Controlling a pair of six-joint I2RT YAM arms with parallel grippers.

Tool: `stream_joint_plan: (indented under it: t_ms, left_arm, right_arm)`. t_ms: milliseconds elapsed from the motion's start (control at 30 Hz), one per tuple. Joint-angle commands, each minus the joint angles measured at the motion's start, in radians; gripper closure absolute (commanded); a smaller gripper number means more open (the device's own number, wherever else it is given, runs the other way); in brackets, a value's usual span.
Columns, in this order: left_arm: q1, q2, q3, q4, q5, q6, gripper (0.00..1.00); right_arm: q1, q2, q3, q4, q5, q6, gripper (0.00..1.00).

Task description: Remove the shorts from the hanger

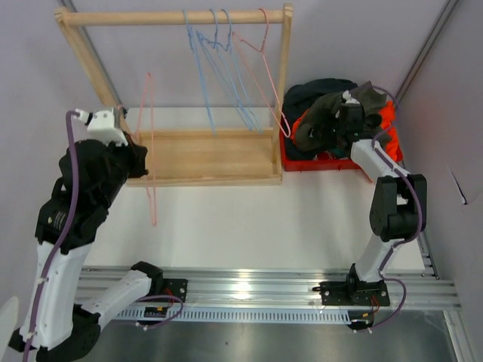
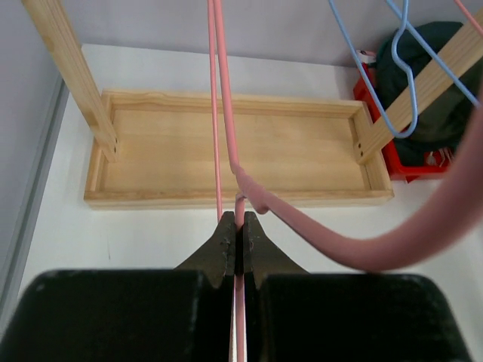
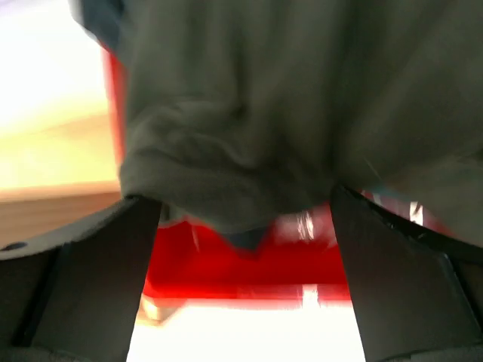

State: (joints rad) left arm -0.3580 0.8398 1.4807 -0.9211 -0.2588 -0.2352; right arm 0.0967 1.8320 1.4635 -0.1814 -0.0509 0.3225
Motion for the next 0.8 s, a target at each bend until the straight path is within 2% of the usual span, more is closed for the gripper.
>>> stream_joint_plan:
  t_ms: [0,33,100,167,200,233,333,367,433,667,767]
  left_arm:
    - [0.008,0.119,0.131,0.090,-0.025,0.034,1.00]
    - [0.014,0.149,0.183,0.091,-0.020,0.037,1.00]
    - [0.039,0.255,0.272,0.091,0.015,0.050,1.00]
    - [0.071,0.339,0.436,0.067,0.035,0.062,1.00]
    - [0.085,0.429,0.479,0.058,0.047,0.065,1.00]
    - [0.100,0.473,0.609,0.047,0.067,0.066,1.00]
    - [0.146,0.640,0.739,0.013,0.124,0.059,1.00]
    - [0.162,0.675,0.856,0.008,0.138,0.050,1.00]
    - [0.174,0.766,0.938,0.024,0.170,0.045,1.00]
    - [0.197,0.895,0.972,0.162,0.199,0.025,1.00]
    - [0.202,0.961,1.036,0.182,0.217,0.016,1.00]
  right_arm:
    - [0.000,-0.224,-0.136,0.212,-0.010,0.058,0.01]
    - [0.001,-0.249,-0.231,0.226,-0.013,0.070,0.01]
    - [0.000,-0.295,-0.313,0.258,-0.033,0.079,0.00]
    - [0.000,-0.365,-0.420,0.272,-0.036,0.082,0.01]
    - [0.000,-0.413,-0.454,0.278,-0.041,0.082,0.01]
    - [0.001,-0.437,-0.516,0.283,-0.041,0.081,0.00]
    - [0.001,-0.503,-0.592,0.292,-0.050,0.087,0.01]
    - [0.001,-0.542,-0.632,0.295,-0.056,0.095,0.01]
    - [0.001,-0.577,-0.666,0.301,-0.073,0.107,0.01]
    - [0.021,-0.660,-0.743,0.336,-0.119,0.141,0.01]
    - [0.026,-0.663,-0.769,0.355,-0.127,0.138,0.00]
